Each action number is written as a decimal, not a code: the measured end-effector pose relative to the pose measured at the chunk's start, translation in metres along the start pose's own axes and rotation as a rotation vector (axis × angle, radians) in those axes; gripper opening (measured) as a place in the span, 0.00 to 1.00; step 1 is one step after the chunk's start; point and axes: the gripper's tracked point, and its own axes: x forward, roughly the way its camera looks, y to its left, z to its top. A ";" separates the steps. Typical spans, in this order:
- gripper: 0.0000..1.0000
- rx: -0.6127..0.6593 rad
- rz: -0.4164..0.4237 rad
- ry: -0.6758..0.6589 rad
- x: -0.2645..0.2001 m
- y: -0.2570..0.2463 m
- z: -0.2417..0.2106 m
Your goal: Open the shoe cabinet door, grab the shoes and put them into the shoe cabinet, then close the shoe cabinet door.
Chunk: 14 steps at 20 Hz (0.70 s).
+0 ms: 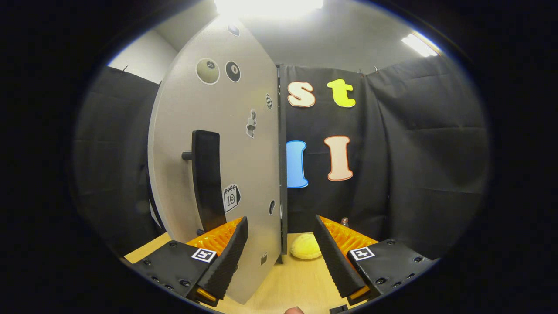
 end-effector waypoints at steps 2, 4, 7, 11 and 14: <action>0.95 0.031 -0.009 -0.005 0.006 0.011 0.000; 0.95 0.091 0.000 0.004 0.014 0.024 -0.004; 0.95 0.132 0.039 0.024 0.024 0.051 -0.008; 0.96 0.092 0.118 0.042 0.039 0.101 -0.013; 0.97 0.052 0.190 0.041 0.052 0.143 -0.009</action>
